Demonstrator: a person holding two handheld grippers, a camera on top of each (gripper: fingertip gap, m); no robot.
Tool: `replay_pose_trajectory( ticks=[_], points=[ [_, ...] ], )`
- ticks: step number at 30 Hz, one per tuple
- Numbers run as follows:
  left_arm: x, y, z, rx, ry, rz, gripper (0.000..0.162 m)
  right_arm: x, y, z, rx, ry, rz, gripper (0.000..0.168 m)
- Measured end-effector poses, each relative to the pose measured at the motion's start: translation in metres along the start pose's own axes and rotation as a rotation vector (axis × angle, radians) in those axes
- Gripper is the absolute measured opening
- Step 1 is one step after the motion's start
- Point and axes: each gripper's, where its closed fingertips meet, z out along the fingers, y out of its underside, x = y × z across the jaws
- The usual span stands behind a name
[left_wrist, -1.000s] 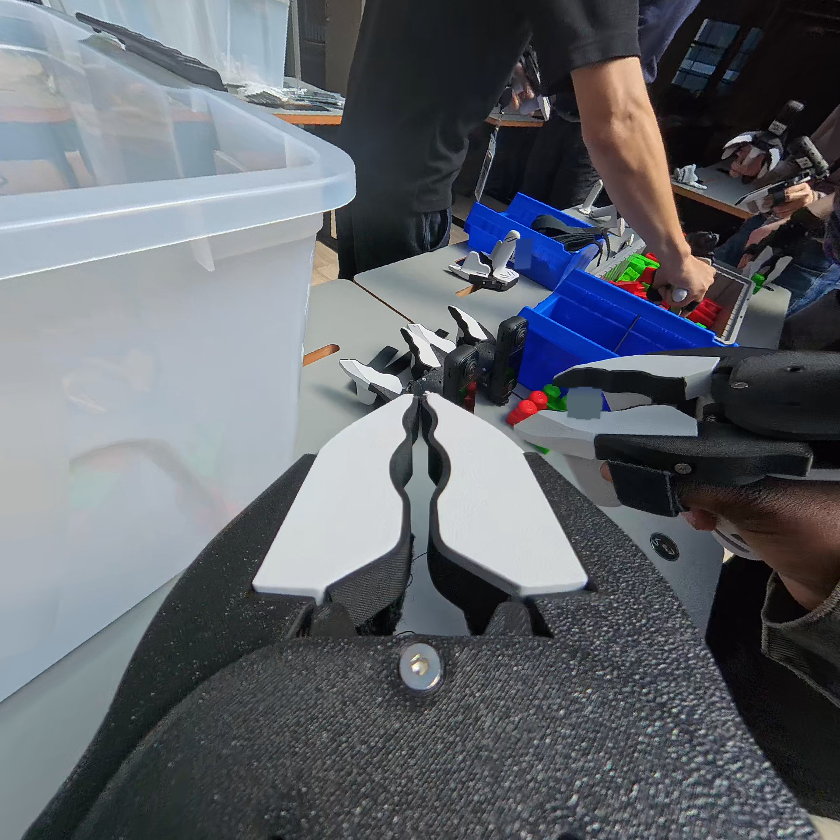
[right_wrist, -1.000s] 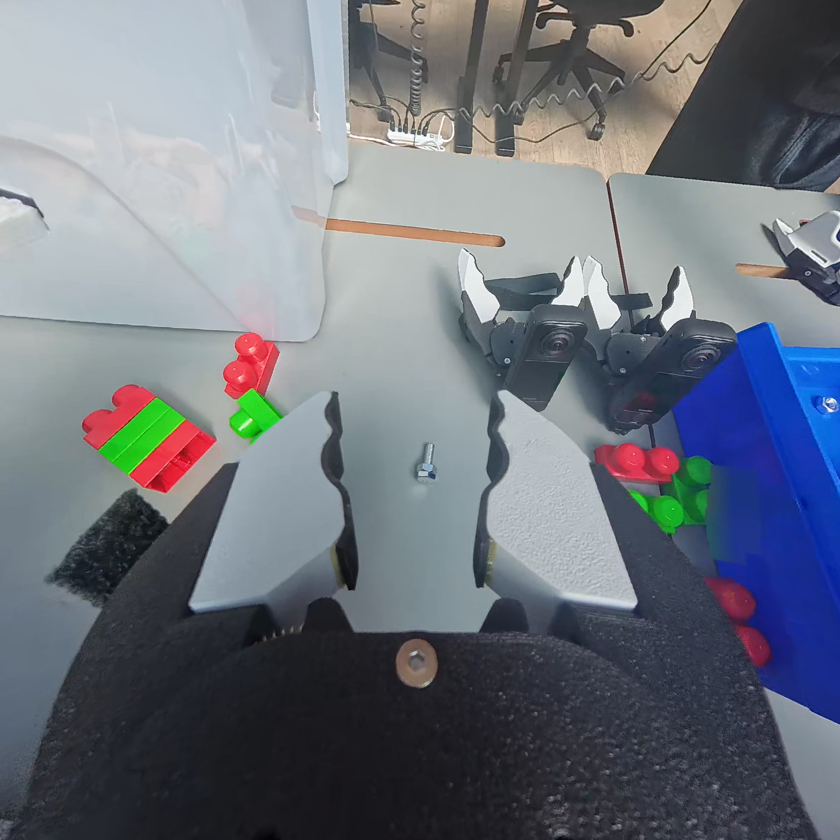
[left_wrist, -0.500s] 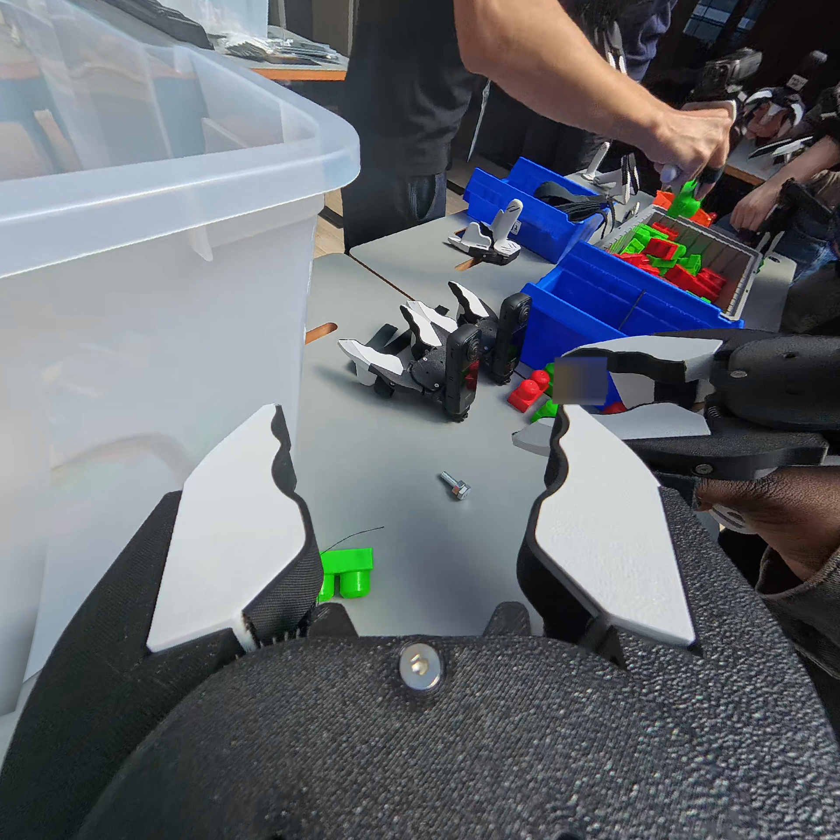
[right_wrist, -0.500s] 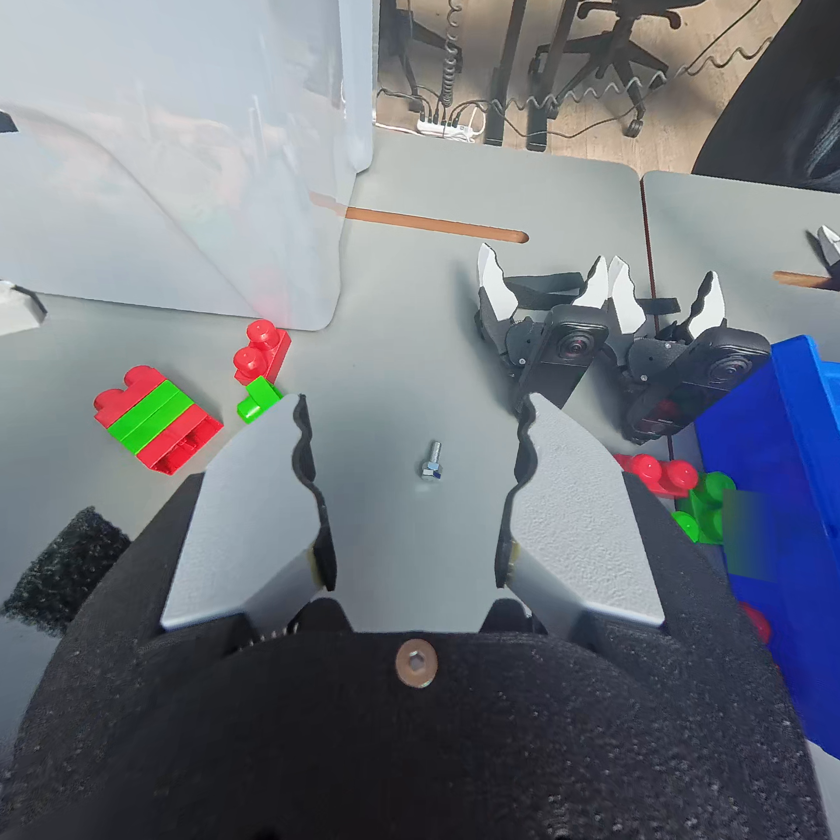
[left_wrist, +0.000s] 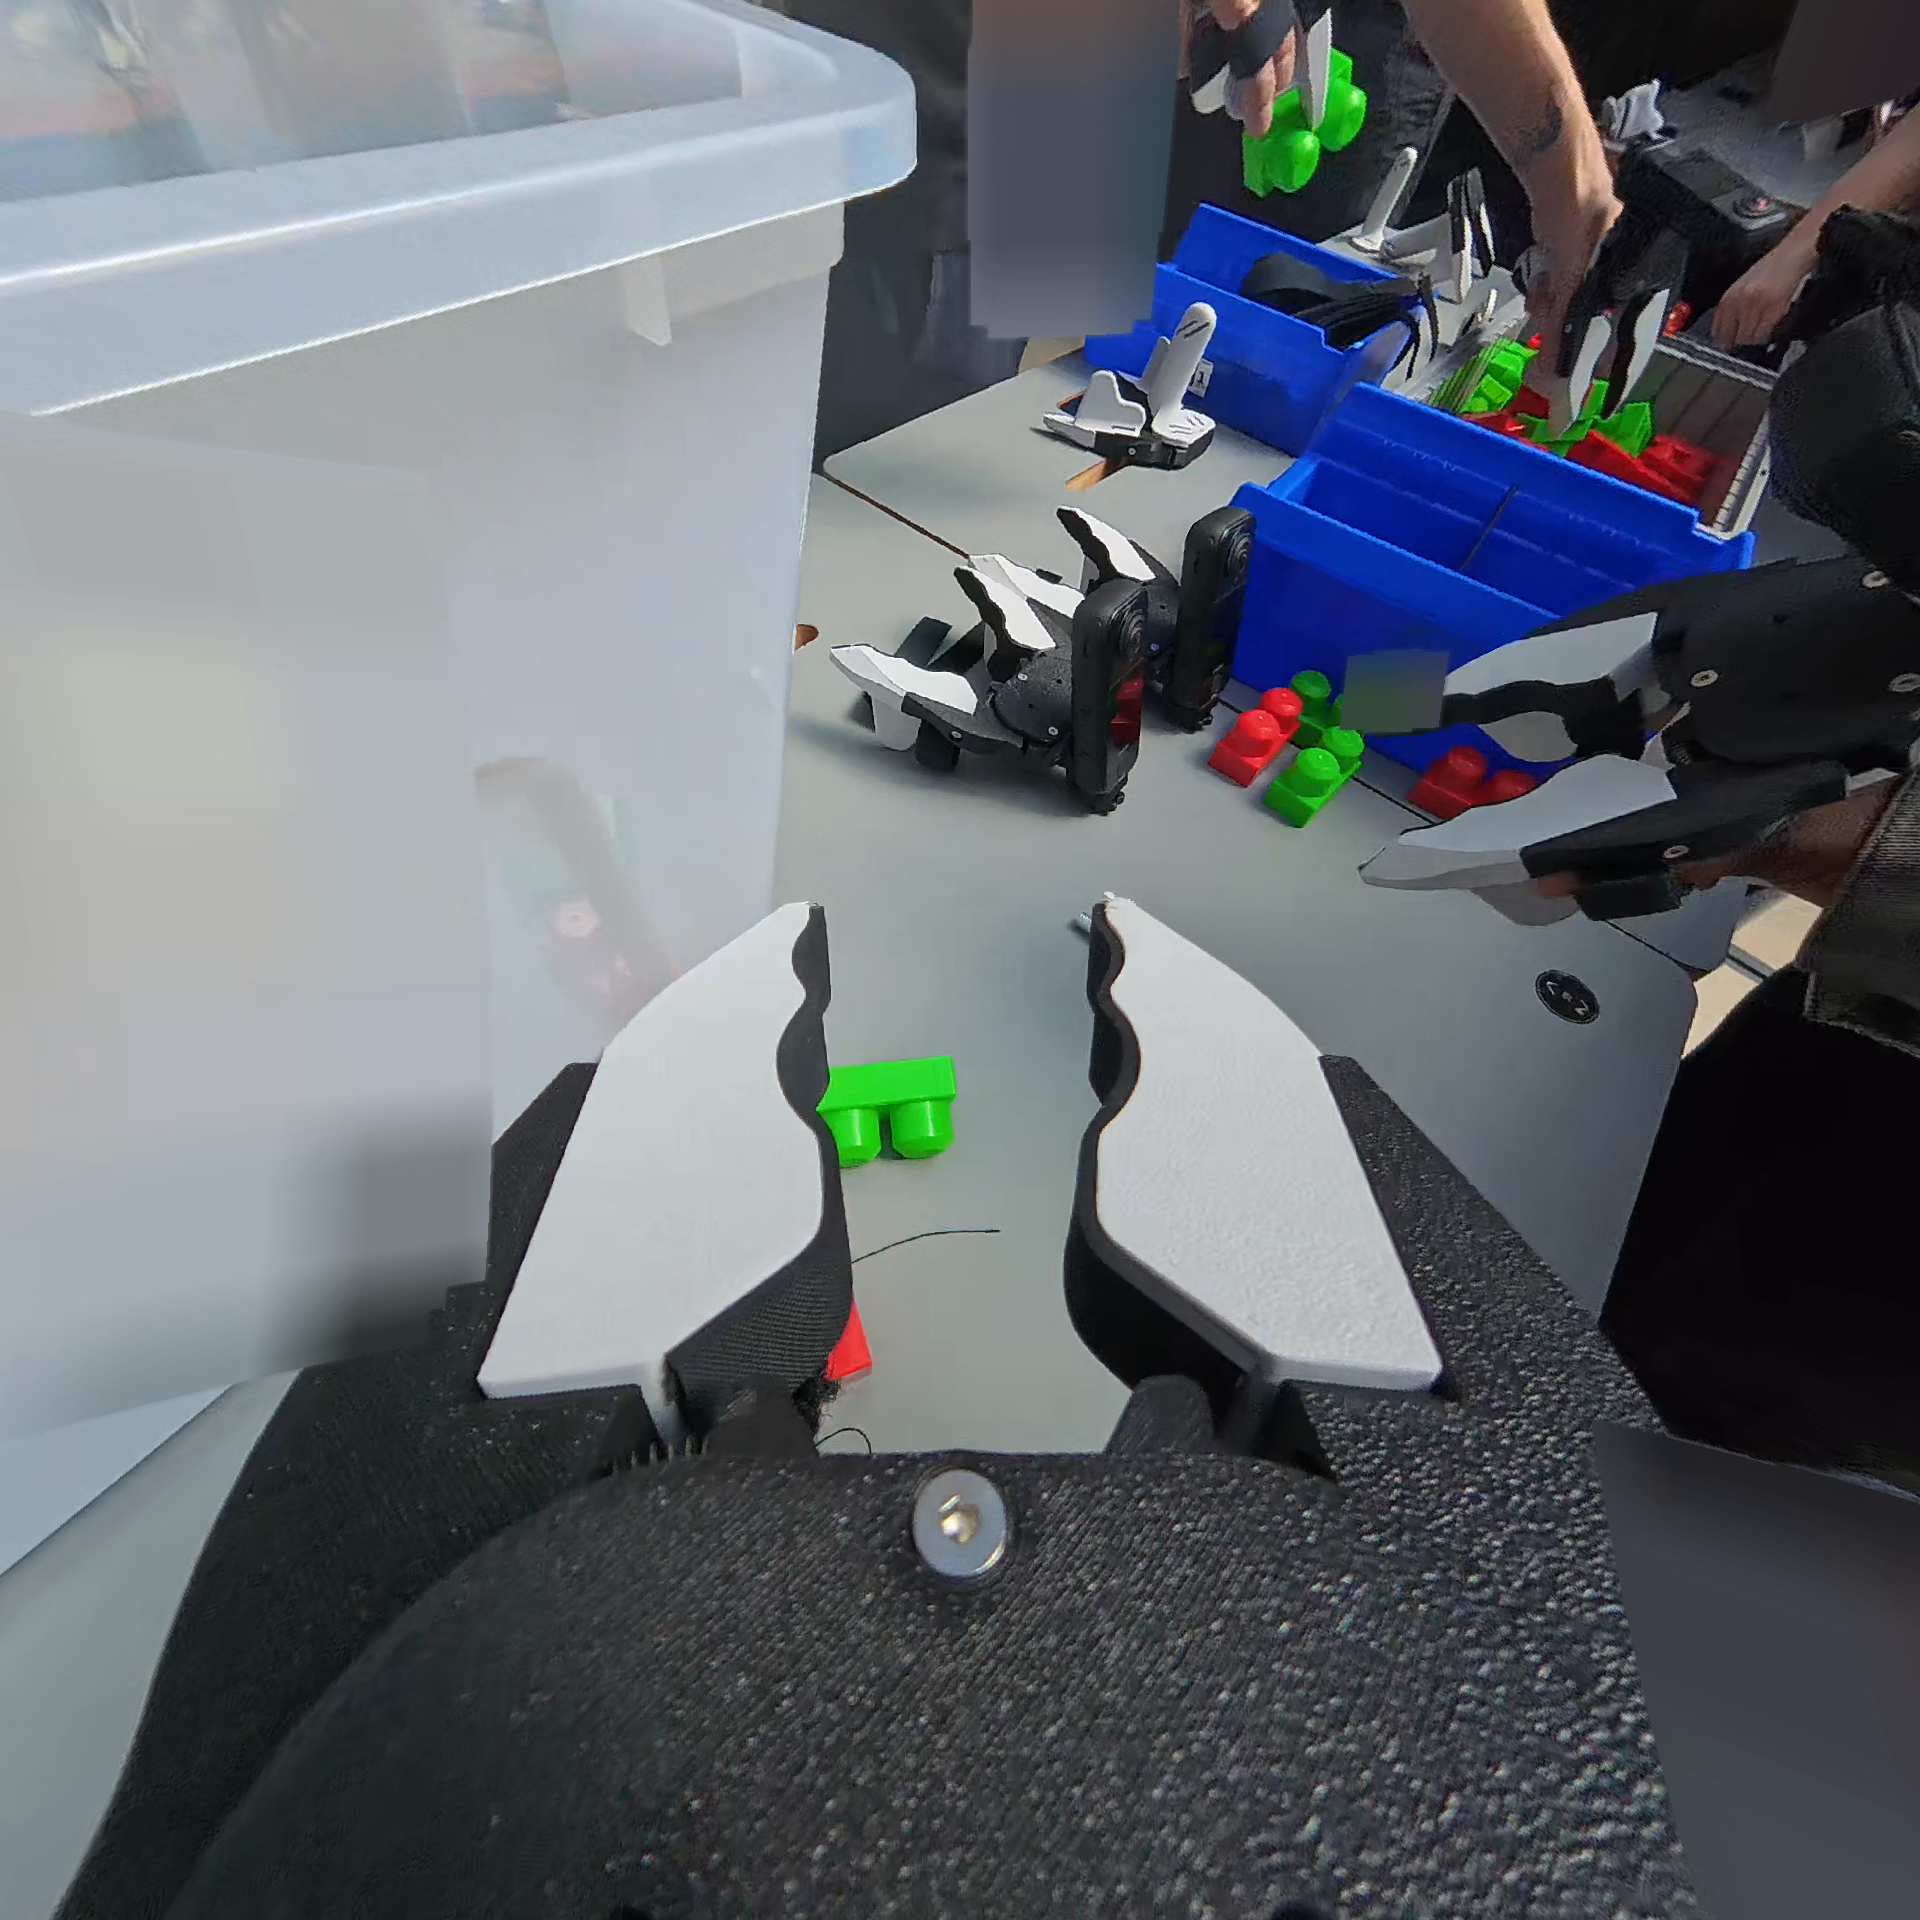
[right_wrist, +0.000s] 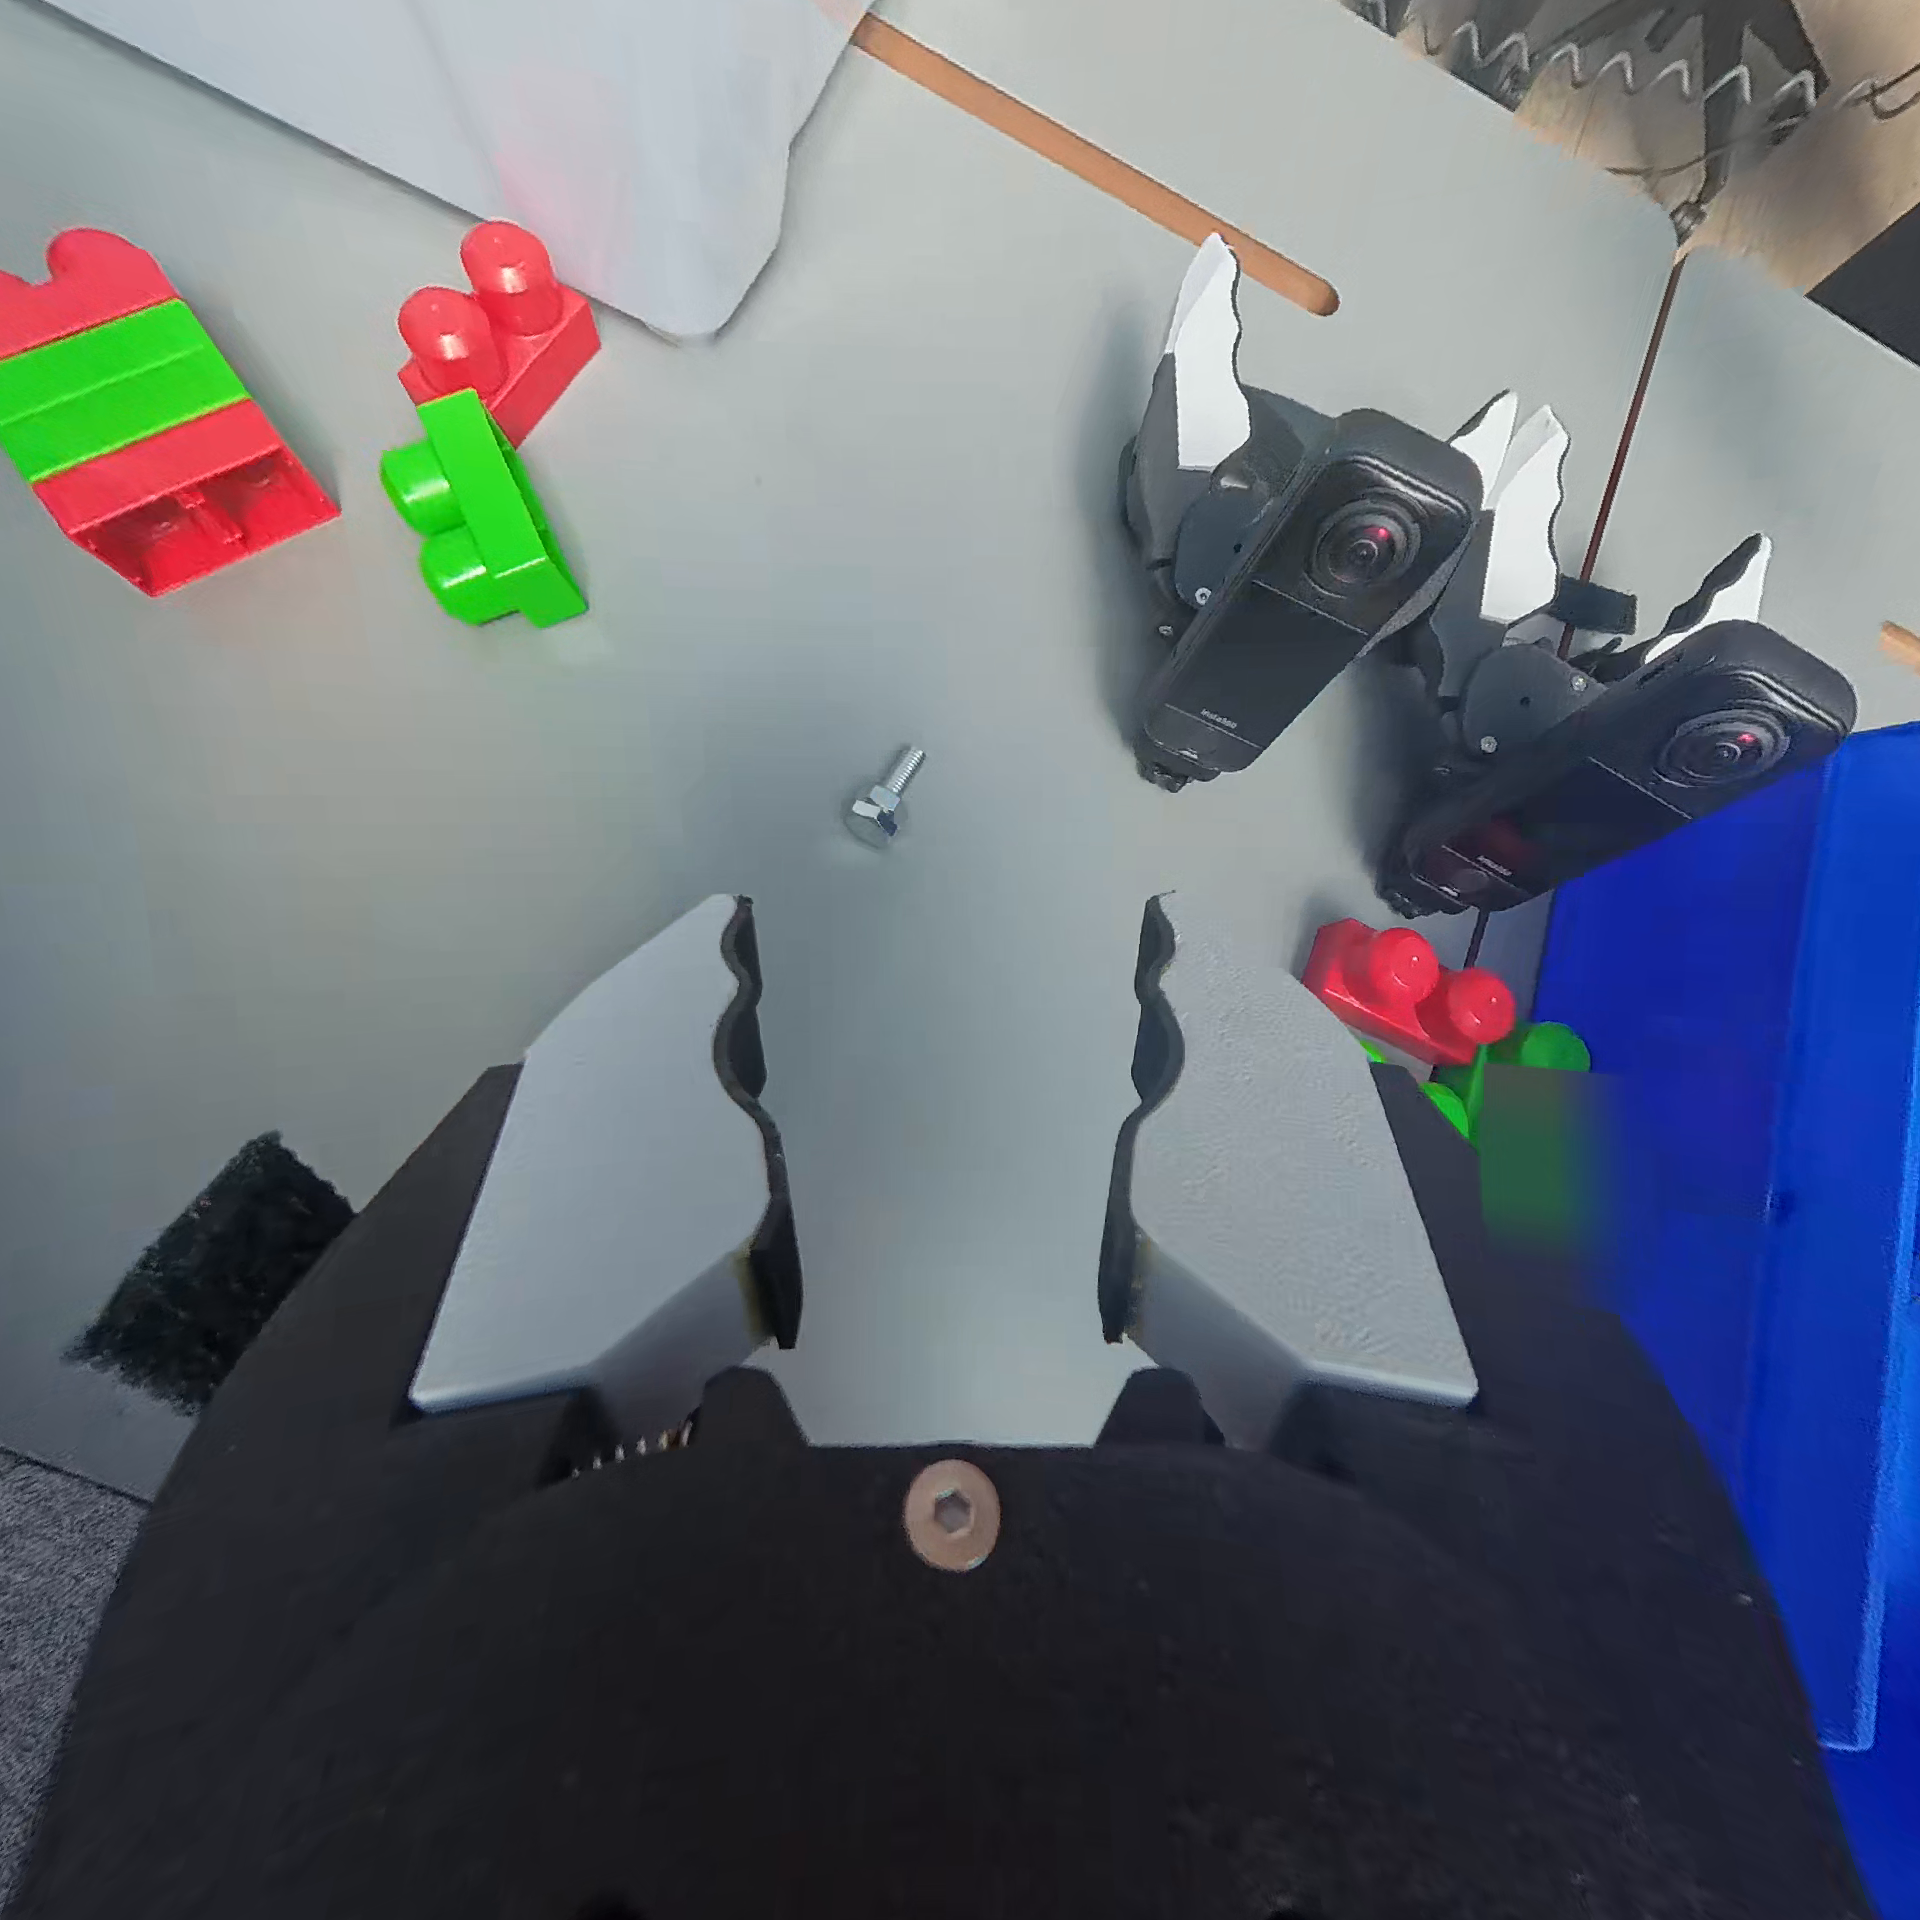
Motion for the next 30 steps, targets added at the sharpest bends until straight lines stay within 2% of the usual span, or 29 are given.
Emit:
replay_pose_trajectory(
  ticks=[6, 11, 16, 22, 30],
  points=[
    [-0.022, 0.014, -0.018, -0.022, -0.049, -0.056, 0.043, 0.028, 0.043, 0.005, -0.039, -0.05, -0.036, 0.063],
    [-0.037, 0.02, -0.022, -0.026, -0.087, -0.121, 0.042, 0.061, 0.054, 0.015, -0.022, -0.067, 0.043, 0.057],
    [-0.047, 0.028, -0.032, -0.046, -0.107, -0.139, 0.04, 0.093, 0.065, 0.035, -0.084, -0.108, 0.012, 0.064],
    [-0.061, 0.035, -0.047, -0.07, -0.149, -0.135, 0.038, 0.115, 0.09, 0.063, -0.287, -0.204, -0.097, 0.066],
    [-0.074, 0.037, -0.055, -0.07, -0.187, -0.152, 0.038, 0.126, 0.122, 0.076, -0.539, -0.278, -0.311, 0.063]
  ],
)
